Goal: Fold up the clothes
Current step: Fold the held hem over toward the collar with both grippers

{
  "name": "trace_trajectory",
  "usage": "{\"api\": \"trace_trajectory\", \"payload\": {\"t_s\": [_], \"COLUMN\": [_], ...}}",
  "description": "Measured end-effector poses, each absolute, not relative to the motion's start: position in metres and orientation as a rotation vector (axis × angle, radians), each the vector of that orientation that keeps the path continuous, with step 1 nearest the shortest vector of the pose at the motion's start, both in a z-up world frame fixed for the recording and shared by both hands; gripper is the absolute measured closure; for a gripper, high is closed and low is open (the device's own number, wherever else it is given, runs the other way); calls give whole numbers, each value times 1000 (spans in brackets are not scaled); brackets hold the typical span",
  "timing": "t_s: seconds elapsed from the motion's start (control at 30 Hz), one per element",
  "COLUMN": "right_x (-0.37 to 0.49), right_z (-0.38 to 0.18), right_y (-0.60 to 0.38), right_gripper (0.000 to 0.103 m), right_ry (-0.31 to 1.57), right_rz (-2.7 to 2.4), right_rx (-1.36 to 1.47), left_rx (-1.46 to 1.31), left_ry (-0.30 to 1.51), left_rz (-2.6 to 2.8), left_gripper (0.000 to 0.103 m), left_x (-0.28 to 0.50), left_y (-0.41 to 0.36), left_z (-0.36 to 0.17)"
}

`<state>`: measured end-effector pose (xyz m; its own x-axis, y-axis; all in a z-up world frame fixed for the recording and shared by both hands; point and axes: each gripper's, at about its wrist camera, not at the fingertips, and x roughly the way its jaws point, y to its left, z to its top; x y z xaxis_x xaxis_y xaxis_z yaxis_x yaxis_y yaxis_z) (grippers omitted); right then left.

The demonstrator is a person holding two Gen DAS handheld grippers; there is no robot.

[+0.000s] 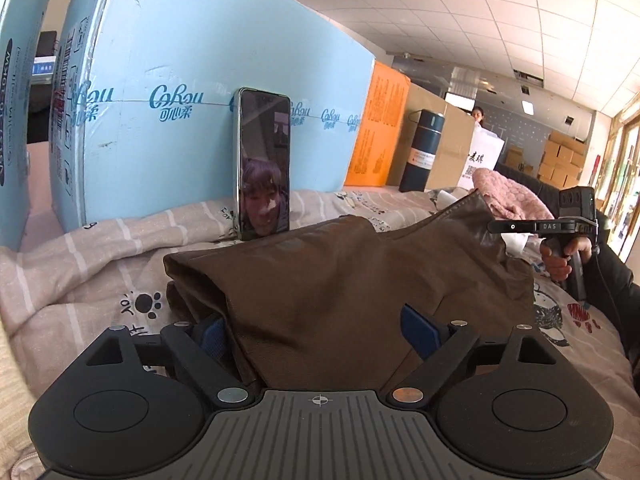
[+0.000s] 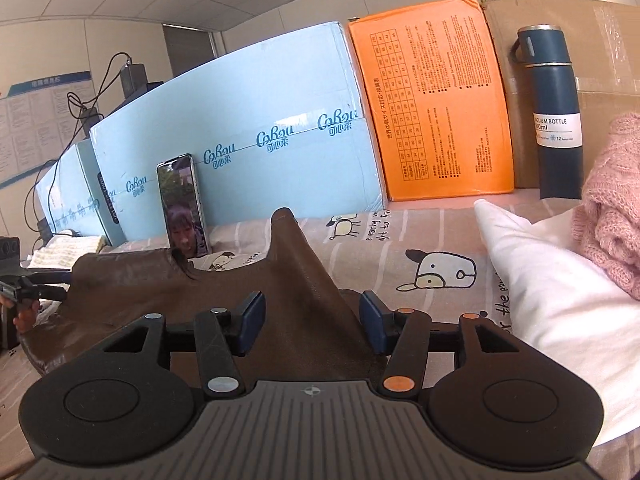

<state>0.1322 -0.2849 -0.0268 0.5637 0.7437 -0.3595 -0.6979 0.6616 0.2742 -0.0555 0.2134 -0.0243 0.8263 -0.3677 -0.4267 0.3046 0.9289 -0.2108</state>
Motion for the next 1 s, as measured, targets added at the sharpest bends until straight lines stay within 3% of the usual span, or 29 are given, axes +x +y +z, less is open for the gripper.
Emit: {"api": "trace_trajectory", "payload": {"t_s": [0.17, 0.2, 0.23, 0.27, 0.3, 0.37, 0.47, 0.53, 0.6, 0.63, 0.7, 0.77, 0.93, 1.0], "right_x": [134, 133, 132, 132, 131, 130, 129, 130, 132, 133, 134, 132, 128, 125], "right_z": [-32, -32, -33, -34, -34, -35, -37, -40, -43, -45, -46, -45, -41, -38], "right_y": [-280, -280, -281, -281, -281, -281, -282, -281, -281, -282, -282, -283, -288, -292], "right_gripper": [55, 57, 60, 70, 81, 88, 90, 84, 63, 63, 50, 43, 31, 27], "right_ry": [534, 542, 551, 559, 567, 583, 606, 616, 627, 633, 632, 621, 578, 549], "right_rz": [747, 729, 711, 693, 675, 639, 585, 553, 535, 526, 510, 495, 462, 449], "right_rx": [142, 151, 160, 169, 178, 195, 222, 225, 231, 233, 235, 235, 254, 260], "left_rx": [-182, -168, -138, -107, -76, -13, 23, 42, 70, 78, 71, 20, -78, -112], "left_ry": [476, 475, 477, 478, 476, 465, 492, 513, 514, 516, 520, 526, 534, 531], "left_rz": [-292, -285, -284, -284, -281, -273, -216, -175, -139, -119, -79, -45, 65, 91], "left_gripper": [16, 20, 47, 76, 85, 89, 87, 82, 76, 70, 52, 35, 18, 16], "left_x": [-52, -52, -52, -52, -52, -54, -49, -46, -46, -46, -46, -48, -58, -65], "left_y": [213, 210, 206, 201, 197, 188, 183, 181, 178, 177, 178, 182, 182, 179], "left_z": [-25, -25, -24, -24, -24, -23, -24, -26, -27, -27, -27, -25, -15, -11]}}
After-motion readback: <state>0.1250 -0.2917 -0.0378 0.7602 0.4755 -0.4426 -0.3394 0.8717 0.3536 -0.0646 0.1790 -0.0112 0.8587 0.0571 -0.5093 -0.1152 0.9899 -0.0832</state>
